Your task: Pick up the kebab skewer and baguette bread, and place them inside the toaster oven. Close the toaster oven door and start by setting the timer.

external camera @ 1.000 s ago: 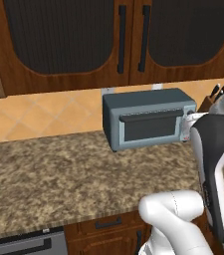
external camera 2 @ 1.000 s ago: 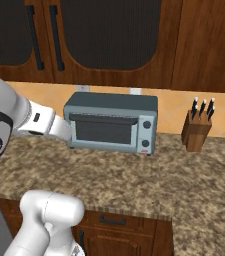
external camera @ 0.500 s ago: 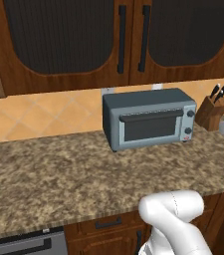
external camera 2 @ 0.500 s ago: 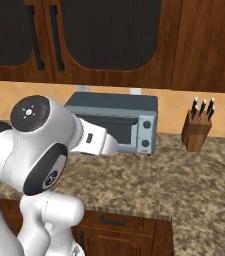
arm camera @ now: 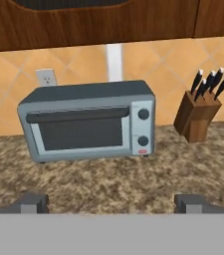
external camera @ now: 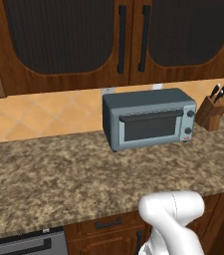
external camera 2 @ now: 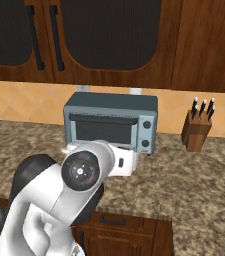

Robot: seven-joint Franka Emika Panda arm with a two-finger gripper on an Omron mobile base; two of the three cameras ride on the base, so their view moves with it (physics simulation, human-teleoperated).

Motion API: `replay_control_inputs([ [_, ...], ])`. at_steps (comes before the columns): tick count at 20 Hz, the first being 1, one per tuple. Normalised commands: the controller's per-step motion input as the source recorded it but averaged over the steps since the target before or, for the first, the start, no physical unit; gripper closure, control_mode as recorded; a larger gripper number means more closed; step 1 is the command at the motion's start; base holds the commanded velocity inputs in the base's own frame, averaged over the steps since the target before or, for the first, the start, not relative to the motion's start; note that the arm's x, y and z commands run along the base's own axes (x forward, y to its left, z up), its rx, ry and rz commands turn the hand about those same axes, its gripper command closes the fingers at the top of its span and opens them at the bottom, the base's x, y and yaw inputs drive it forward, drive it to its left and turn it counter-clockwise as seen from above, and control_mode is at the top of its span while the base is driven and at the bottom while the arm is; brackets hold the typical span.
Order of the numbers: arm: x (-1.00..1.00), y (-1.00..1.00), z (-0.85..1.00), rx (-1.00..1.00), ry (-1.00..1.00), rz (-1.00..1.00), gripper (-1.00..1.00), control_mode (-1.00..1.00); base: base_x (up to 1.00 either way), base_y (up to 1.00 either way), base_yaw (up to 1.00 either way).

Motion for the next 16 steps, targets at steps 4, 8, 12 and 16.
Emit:
replay_control_inputs([
  [4,0.22,-0.28,-0.3,0.0,-0.14,0.05,-1.0,-1.0,0.0,0.0,0.0],
  [8,0.39,-0.11,-0.14,0.0,-0.11,0.0,-1.0,-1.0,0.0,0.0,0.0],
  [12,0.42,-0.24,-0.16,0.0,-0.11,0.0,-1.0,-1.0,0.0,0.0,0.0],
  [16,0.47,-0.24,-0.24,0.0,-0.07,0.0,-1.0,-1.0,0.0,0.0,0.0],
])
